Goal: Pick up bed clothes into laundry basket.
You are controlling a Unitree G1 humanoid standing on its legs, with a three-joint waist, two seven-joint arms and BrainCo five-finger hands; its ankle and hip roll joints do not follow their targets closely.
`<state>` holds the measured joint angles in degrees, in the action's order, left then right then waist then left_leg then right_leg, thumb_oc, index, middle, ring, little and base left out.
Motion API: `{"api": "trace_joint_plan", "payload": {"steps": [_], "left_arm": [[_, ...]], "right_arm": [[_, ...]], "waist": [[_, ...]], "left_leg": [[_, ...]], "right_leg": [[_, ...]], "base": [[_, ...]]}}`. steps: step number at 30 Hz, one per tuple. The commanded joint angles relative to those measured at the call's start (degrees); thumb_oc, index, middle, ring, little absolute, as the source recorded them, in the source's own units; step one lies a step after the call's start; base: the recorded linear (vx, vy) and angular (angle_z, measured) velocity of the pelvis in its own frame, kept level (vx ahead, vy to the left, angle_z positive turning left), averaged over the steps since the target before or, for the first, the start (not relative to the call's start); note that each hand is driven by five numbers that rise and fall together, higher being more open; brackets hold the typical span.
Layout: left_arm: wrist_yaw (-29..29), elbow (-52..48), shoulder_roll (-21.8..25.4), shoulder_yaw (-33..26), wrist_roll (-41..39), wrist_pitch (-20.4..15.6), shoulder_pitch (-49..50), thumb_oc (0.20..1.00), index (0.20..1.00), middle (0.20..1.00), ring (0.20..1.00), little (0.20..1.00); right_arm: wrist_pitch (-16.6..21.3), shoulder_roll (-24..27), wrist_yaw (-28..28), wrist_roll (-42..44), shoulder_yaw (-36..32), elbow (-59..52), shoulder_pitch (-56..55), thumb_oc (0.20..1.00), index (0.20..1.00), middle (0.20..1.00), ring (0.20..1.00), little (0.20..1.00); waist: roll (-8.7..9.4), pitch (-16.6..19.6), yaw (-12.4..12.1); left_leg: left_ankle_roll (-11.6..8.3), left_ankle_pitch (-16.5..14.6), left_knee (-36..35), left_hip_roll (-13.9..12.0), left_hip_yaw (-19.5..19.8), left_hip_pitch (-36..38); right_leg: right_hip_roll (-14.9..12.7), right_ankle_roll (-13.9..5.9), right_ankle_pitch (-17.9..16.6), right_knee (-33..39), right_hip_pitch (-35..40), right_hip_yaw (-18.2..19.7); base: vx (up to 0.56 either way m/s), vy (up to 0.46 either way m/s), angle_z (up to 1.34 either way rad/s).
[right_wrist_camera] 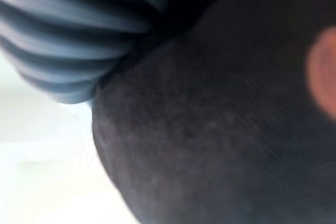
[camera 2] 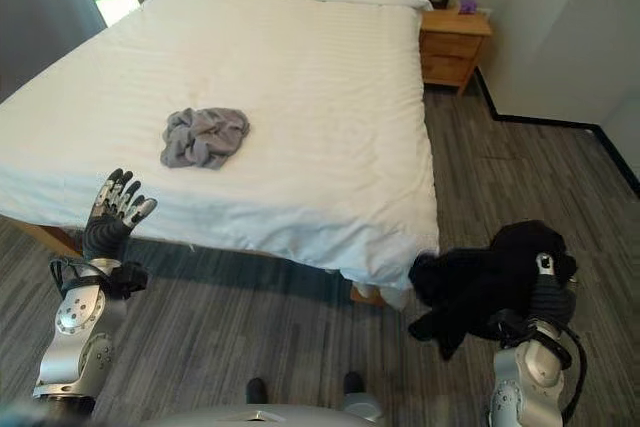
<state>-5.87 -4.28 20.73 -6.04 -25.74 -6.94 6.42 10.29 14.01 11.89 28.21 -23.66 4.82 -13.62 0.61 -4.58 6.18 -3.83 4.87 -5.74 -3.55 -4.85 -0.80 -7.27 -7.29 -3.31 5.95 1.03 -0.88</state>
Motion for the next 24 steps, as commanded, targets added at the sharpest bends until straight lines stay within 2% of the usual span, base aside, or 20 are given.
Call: {"api": "trace_joint_plan", "payload": {"steps": [1, 4, 7, 8, 9, 11, 13, 18, 24], "left_arm": [[0.5, 0.1, 1.8, 1.1, 2.4, -2.0, -5.9, 1.0, 1.0, 1.0, 1.0, 1.0], [-1.4, 2.2, 3.4, 2.0, 4.3, -2.2, -10.9, 1.0, 1.0, 1.0, 1.0, 1.0], [-6.2, 12.7, 7.3, 7.7, 11.8, 0.1, -27.1, 1.0, 1.0, 1.0, 1.0, 1.0], [-6.2, 12.8, 7.3, 7.8, 11.8, 0.0, -27.3, 1.0, 1.0, 1.0, 1.0, 1.0], [-7.4, 18.5, 8.7, 11.2, 13.5, 1.0, -35.2, 1.0, 1.0, 1.0, 1.0, 1.0], [-8.5, 22.3, 9.4, 12.8, 14.2, 1.2, -39.4, 1.0, 1.0, 1.0, 1.0, 1.0], [-11.0, 31.4, 11.3, 16.7, 18.7, 3.2, -47.9, 1.0, 1.0, 1.0, 1.0, 1.0], [-13.4, 37.6, 13.4, 18.0, 21.0, 4.4, -53.5, 1.0, 1.0, 1.0, 1.0, 1.0], [-13.1, 34.9, 11.4, 16.0, 20.2, 3.8, -50.5, 1.0, 1.0, 1.0, 1.0, 1.0]], "right_arm": [[3.5, 1.5, -0.9, 2.3, -1.0, -4.9, 5.5, 0.2, 0.2, 0.2, 0.2, 0.2], [3.4, 2.1, -0.9, 2.6, 0.5, -3.9, 7.1, 0.2, 0.2, 0.2, 0.2, 0.2], [2.2, 4.8, -0.9, 2.6, 4.9, -3.5, 10.9, 0.2, 0.2, 0.2, 0.2, 0.2], [2.2, 4.8, -0.9, 2.6, 4.9, -3.5, 10.9, 0.2, 0.2, 0.2, 0.2, 0.2], [1.6, 5.6, -1.1, 2.5, 6.3, -4.1, 11.8, 0.2, 0.2, 0.2, 0.2, 0.2], [1.5, 5.9, -1.5, 2.6, 7.1, -4.3, 12.1, 0.2, 0.2, 0.2, 0.2, 0.2], [1.4, 5.9, -1.7, 2.9, 8.2, -4.9, 11.4, 0.2, 0.2, 0.2, 0.2, 0.2], [2.2, 5.0, -1.0, 4.1, 7.5, -4.5, 9.9, 0.2, 0.2, 0.2, 0.2, 0.2], [2.9, 4.3, -0.4, 3.7, 6.5, -4.2, 9.0, 0.2, 0.2, 0.2, 0.2, 0.2]], "waist": [[0.92, -1.5, -0.1], [0.93, -1.6, 0.1], [0.69, -1.6, 1.1], [0.71, -1.6, 1.0], [0.52, -1.9, 1.8], [0.33, -2.3, 2.4], [0.15, -2.9, 3.7], [0.67, -3.7, 4.7], [1.1, -3.6, 4.0]], "left_leg": [[2.6, -6.7, 0.7, 2.3, 0.4, 6.0], [2.34, -6.8, 0.7, 2.0, -0.1, 6.3], [1.7, -6.4, 0.7, 1.4, -0.7, 6.4], [1.7, -6.4, 0.7, 1.4, -0.7, 6.3], [1.53, -6.2, 0.7, 1.2, -0.7, 5.9], [1.42, -6.1, 0.7, 1.2, -0.6, 5.7], [1.19, -5.9, 0.7, 0.9, -0.6, 5.1], [0.81, -5.6, 0.7, 0.4, -1.0, 3.9], [0.78, -5.9, 0.7, 0.4, -1.4, 3.8]], "right_leg": [[-1.4, -2.33, 0.5, -4.3, -1.8, -1.9], [-1.1, -2.33, 0.3, -3.8, -1.7, -1.9], [-0.4, -2.24, 0.2, -3.2, -1.6, -1.9], [-0.4, -2.23, 0.2, -3.2, -1.7, -1.9], [-0.2, -2.22, 0.2, -3.1, -1.9, -2.0], [-0.2, -2.23, 0.2, -3.2, -2.1, -2.0], [-0.1, -2.34, 0.3, -3.2, -2.6, -2.1], [0.3, -2.55, -0.4, -2.3, -3.7, -2.0], [0.5, -2.6, -0.4, -1.5, -3.5, -1.8]], "base": [[0.04, -0.048, -0.05], [0.05, -0.045, -0.06], [0.03, -0.048, -0.08], [0.02, -0.034, -0.03], [0.06, -0.013, -0.08], [0.0, 0.0, 0.0], [0.03, -0.015, -0.05], [0.02, -0.014, -0.08], [0.03, -0.004, -0.08]]}}
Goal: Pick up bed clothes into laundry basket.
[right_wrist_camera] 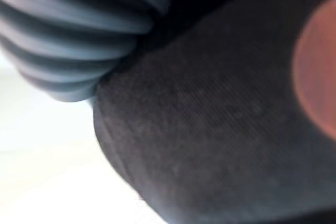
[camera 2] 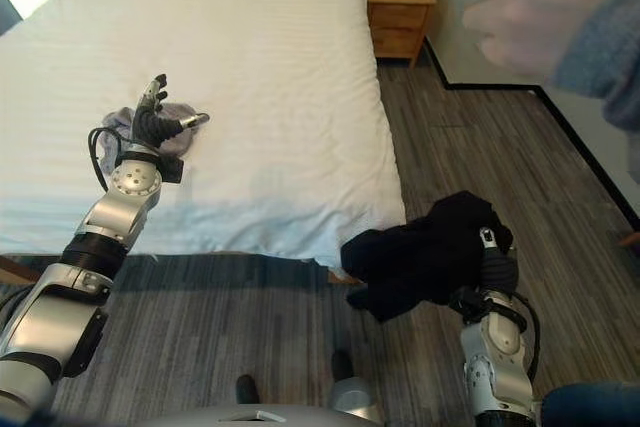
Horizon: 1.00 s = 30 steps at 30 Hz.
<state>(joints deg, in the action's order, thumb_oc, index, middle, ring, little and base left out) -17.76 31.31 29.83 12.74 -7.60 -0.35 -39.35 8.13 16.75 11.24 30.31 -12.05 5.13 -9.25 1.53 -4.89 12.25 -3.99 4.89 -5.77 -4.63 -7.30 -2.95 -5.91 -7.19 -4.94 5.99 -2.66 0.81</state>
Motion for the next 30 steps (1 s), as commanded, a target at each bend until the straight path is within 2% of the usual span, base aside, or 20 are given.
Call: {"api": "trace_joint_plan", "payload": {"steps": [1, 8, 24, 25, 30], "left_arm": [[-1.0, -1.3, 2.0, -3.2, 1.8, -2.8, -3.9, 1.0, 1.0, 1.0, 1.0, 1.0], [-0.8, -4.8, -0.2, -6.0, 0.7, -2.9, 0.2, 1.0, 1.0, 1.0, 1.0, 1.0], [-0.4, -6.1, 0.1, -9.3, 0.6, -2.7, 5.3, 1.0, 1.0, 1.0, 1.0, 1.0], [5.4, -13.9, 4.0, -12.0, -4.9, -5.8, 13.2, 1.0, 1.0, 1.0, 1.0, 1.0], [6.4, -11.5, 5.9, -10.8, -1.7, -4.7, 12.3, 1.0, 1.0, 1.0, 1.0, 1.0]], "right_arm": [[5.0, 1.5, 0.2, 1.5, -5.1, -4.5, 4.5, 0.2, 0.2, 0.2, 0.2, 0.2], [3.9, 1.4, -1.4, 1.7, -3.5, -2.8, 4.8, 0.2, 0.2, 0.2, 0.2, 0.2], [3.4, 0.4, -4.0, 3.2, -2.0, -2.2, 4.8, 0.2, 0.2, 0.2, 0.2, 0.2], [1.0, 3.8, -8.2, 2.6, 3.4, -2.7, 7.5, 0.2, 0.2, 0.2, 0.2, 0.2], [0.5, 3.5, -8.9, 3.8, 4.5, -1.9, 7.7, 0.2, 0.2, 0.2, 0.2, 0.2]], "waist": [[0.08, -3.1, -2.3], [0.23, -2.3, -3.8], [1.16, -1.7, -5.3], [0.25, -0.3, -8.8], [0.55, -0.3, -8.8]], "left_leg": [[0.95, -6.6, 0.8, 1.4, 1.1, 6.4], [1.14, -6.3, 0.8, 1.9, 2.5, 6.9], [1.29, -6.5, 0.8, 2.1, 3.3, 7.2], [-0.4, -2.8, 1.5, -0.2, 2.8, 4.9], [-0.29, -3.0, 1.3, -0.6, 2.1, 5.7]], "right_leg": [[-0.8, -2.8, 1.7, -1.4, 0.8, -3.6], [-1.4, -2.39, 1.9, -1.5, 2.5, -4.8], [-1.7, -2.32, 2.0, -1.5, 3.6, -6.2], [-1.2, -0.67, 7.8, -3.2, 8.5, -11.4], [-0.7, -0.88, 7.1, -2.4, 8.5, -10.5]], "base": [[0.0, 0.0, 0.0], [0.01, -0.002, 0.05], [0.0, 0.003, 0.09], [-0.03, 0.009, -0.01], [0.02, -0.003, -0.03]]}}
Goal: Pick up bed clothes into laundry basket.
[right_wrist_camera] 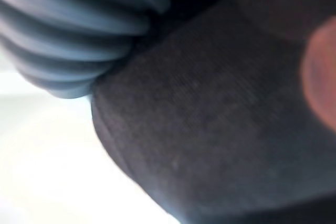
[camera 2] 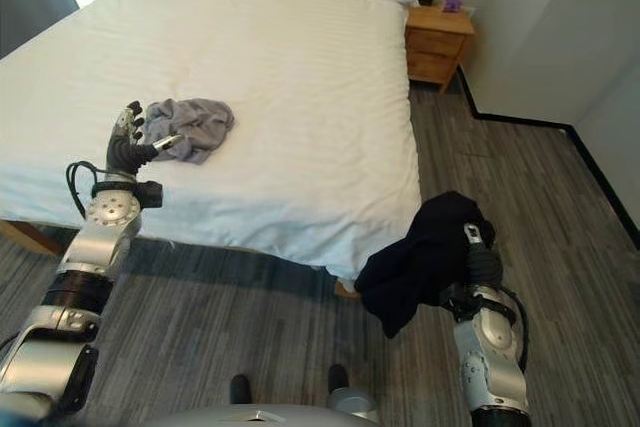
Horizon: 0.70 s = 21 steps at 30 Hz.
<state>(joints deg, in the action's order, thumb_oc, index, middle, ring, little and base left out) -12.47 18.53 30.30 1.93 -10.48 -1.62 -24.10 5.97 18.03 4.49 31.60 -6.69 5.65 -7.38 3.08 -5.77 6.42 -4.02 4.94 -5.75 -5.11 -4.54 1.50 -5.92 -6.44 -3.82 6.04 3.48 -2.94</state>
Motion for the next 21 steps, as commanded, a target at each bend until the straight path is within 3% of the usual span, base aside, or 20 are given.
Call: {"api": "trace_joint_plan", "payload": {"steps": [1, 9, 10, 13, 17, 18, 21], "left_arm": [[1.1, 2.2, 6.2, 0.4, 1.2, -3.4, -3.9, 1.0, 1.0, 1.0, 1.0, 1.0], [-1.7, 19.7, 14.1, 11.9, 5.2, -1.6, -25.1, 1.0, 1.0, 1.0, 1.0, 1.0], [-1.7, 27.1, 16.2, 15.9, 4.8, -1.4, -32.2, 1.0, 1.0, 1.0, 1.0, 1.0], [-2.3, 36.5, 18.6, 20.8, 3.7, -1.3, -42.8, 1.0, 1.0, 1.0, 1.0, 1.0], [-2.8, 43.4, 21.0, 25.8, 3.7, -1.3, -51.7, 1.0, 1.0, 1.0, 1.0, 1.0], [-2.4, 47.1, 22.7, 28.2, 3.6, -1.2, -56.1, 1.0, 1.0, 1.0, 1.0, 1.0], [-3.4, 50.3, 25.6, 34.2, 5.1, -1.0, -65.2, 1.0, 1.0, 1.0, 1.0, 1.0]], "right_arm": [[2.5, 2.3, -2.5, 2.8, -0.5, -2.9, 5.9, 0.2, 0.2, 0.2, 0.2, 0.2], [2.4, 5.5, -3.7, 4.6, 1.4, -4.7, 4.7, 0.2, 0.2, 0.2, 0.2, 0.2], [2.8, 6.3, -4.1, 5.7, 2.0, -5.3, 4.9, 0.2, 0.2, 0.2, 0.2, 0.2], [3.4, 7.1, -4.4, 6.5, 3.7, -5.6, 5.3, 0.2, 0.2, 0.2, 0.2, 0.2], [4.2, 7.4, -4.4, 6.9, 5.8, -5.3, 6.2, 0.2, 0.2, 0.2, 0.2, 0.2], [4.0, 7.5, -5.0, 6.9, 6.8, -4.2, 5.3, 0.2, 0.2, 0.2, 0.2, 0.2], [4.4, 8.1, -5.2, 6.7, 6.6, -3.1, 3.7, 0.2, 0.2, 0.2, 0.2, 0.2]], "waist": [[-0.85, 0.5, -3.0], [0.35, -2.8, 0.3], [0.99, -3.6, 1.4], [2.68, -5.7, 3.3], [5.22, -7.7, 4.6], [6.97, -8.3, 5.9], [8.89, -9.6, 7.9]], "left_leg": [[-0.3, -3.1, 1.2, -0.3, -1.0, 1.3], [-0.61, -1.9, 1.7, -0.8, -1.4, -2.8], [-0.6, -1.7, 2.1, -1.0, -1.7, -4.7], [-0.58, -1.7, 3.6, -1.4, -2.5, -8.0], [-0.61, -1.9, 5.9, -2.0, -3.0, -12.0], [-0.66, -1.5, 5.6, -2.4, -3.9, -13.7], [-0.9, -0.4, 4.4, -3.0, -4.7, -17.1]], "right_leg": [[-0.6, -1.75, 5.8, -2.3, 2.3, -6.5], [-0.7, -2.4, 4.4, -1.7, -1.0, -5.7], [-0.6, -2.64, 3.8, -1.9, -2.9, -5.1], [-0.6, -3.2, 2.0, -2.1, -6.7, -3.5], [-0.4, -3.74, 0.1, -2.6, -10.7, -2.3], [-0.1, -4.17, -1.6, -1.9, -12.6, -1.7], [0.4, -5.09, -3.8, -1.2, -16.8, -1.5]], "base": [[0.01, -0.008, -0.04], [-0.04, 0.023, -0.01], [-0.08, 0.029, -0.11], [-0.11, 0.031, -0.11], [-0.09, 0.004, -0.37], [-0.04, 0.011, -0.23], [-0.08, 0.03, -0.14]]}}
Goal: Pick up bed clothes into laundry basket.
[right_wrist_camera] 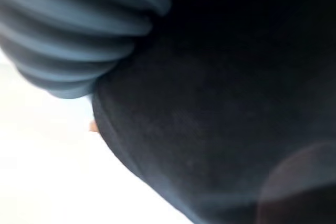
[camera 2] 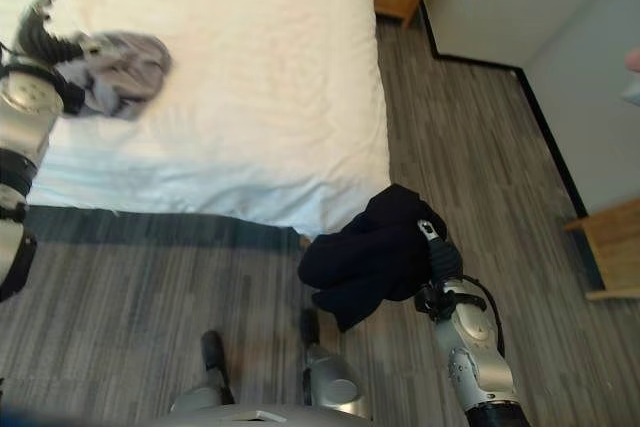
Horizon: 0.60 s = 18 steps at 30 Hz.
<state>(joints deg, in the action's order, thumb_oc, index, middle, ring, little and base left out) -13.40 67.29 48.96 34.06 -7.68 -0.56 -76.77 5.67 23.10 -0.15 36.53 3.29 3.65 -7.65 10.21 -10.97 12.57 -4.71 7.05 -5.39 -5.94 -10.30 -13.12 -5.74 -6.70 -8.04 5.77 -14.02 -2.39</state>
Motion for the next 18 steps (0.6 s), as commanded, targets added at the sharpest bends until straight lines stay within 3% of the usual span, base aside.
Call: {"api": "trace_joint_plan", "payload": {"steps": [1, 3, 10, 11, 12, 13, 18], "left_arm": [[-3.0, 2.2, 8.0, 4.1, 2.8, -1.9, -15.5, 1.0, 1.0, 1.0, 1.0, 1.0], [-4.9, 3.8, 9.7, 10.2, 5.6, -1.1, -22.8, 1.0, 1.0, 1.0, 1.0, 1.0], [-8.9, 7.9, 10.8, 21.8, 14.1, 2.5, -35.8, 1.0, 1.0, 1.0, 1.0, 1.0], [-7.6, 10.0, 10.6, 27.2, 20.1, 4.5, -38.5, 1.0, 1.0, 1.0, 1.0, 1.0], [-7.5, 10.1, 10.5, 27.5, 20.1, 4.5, -38.9, 1.0, 1.0, 1.0, 1.0, 1.0], [-5.8, 11.1, 9.7, 31.6, 24.5, 5.3, -40.7, 1.0, 1.0, 1.0, 1.0, 1.0], [-1.8, 15.0, 7.8, 37.5, 32.6, 7.0, -42.1, 1.0, 1.0, 1.0, 1.0, 1.0]], "right_arm": [[4.9, 3.5, -0.6, 1.5, -3.5, -1.0, 3.8, 0.2, 0.2, 0.2, 0.2, 0.2], [5.8, 3.6, -0.3, 0.0, -3.6, -0.4, 2.8, 0.2, 0.2, 0.2, 0.2, 0.2], [7.3, 2.8, -0.9, -1.4, -3.6, -0.9, -1.2, 0.2, 0.2, 0.2, 0.2, 0.2], [7.6, 3.3, -1.5, -1.2, -3.7, -1.5, -1.6, 0.2, 0.2, 0.2, 0.2, 0.2], [7.6, 3.2, -1.5, -1.2, -3.6, -1.5, -1.5, 0.2, 0.2, 0.2, 0.2, 0.2], [7.6, 3.9, -2.1, -1.0, -3.5, -2.0, -1.2, 0.2, 0.2, 0.2, 0.2, 0.2], [7.3, 5.5, -2.9, -1.6, -1.8, -2.9, 1.1, 0.2, 0.2, 0.2, 0.2, 0.2]], "waist": [[2.46, -4.7, 2.3], [3.91, -5.0, 3.4], [5.16, -5.9, 4.4], [5.01, -6.4, 4.4], [5.11, -6.4, 4.5], [4.77, -6.8, 4.3], [4.52, -8.1, 4.6]], "left_leg": [[-0.33, -1.9, 3.4, -2.4, 0.9, -3.8], [-0.54, -0.4, 2.0, -2.7, 0.7, -7.5], [-1.1, 1.6, 1.0, -2.7, 2.2, -16.2], [-1.14, 1.9, 1.1, -2.4, 2.7, -18.2], [-1.14, 2.0, 1.1, -2.4, 2.8, -18.4], [-1.15, 2.1, 1.1, -2.1, 3.2, -19.6], [-1.12, 2.2, 1.3, -1.9, 3.8, -21.8]], "right_leg": [[0.5, -5.13, -0.2, -0.8, -0.9, -2.1], [0.8, -5.66, -1.7, -0.8, -5.1, -2.5], [0.8, -6.12, -2.8, -0.8, -13.3, -5.7], [0.6, -6.18, -3.2, -0.8, -14.9, -6.3], [0.6, -6.18, -3.2, -0.8, -15.0, -6.4], [0.3, -6.25, -3.3, -0.8, -15.9, -6.8], [-0.1, -6.28, -3.7, -0.8, -18.2, -7.1]], "base": [[-0.09, 0.034, -0.1], [-0.08, 0.008, -0.12], [-0.01, 0.004, -0.07], [0.0, 0.0, 0.0], [0.01, 0.023, 0.08], [0.01, 0.021, 0.12], [0.0, 0.015, 0.13]]}}
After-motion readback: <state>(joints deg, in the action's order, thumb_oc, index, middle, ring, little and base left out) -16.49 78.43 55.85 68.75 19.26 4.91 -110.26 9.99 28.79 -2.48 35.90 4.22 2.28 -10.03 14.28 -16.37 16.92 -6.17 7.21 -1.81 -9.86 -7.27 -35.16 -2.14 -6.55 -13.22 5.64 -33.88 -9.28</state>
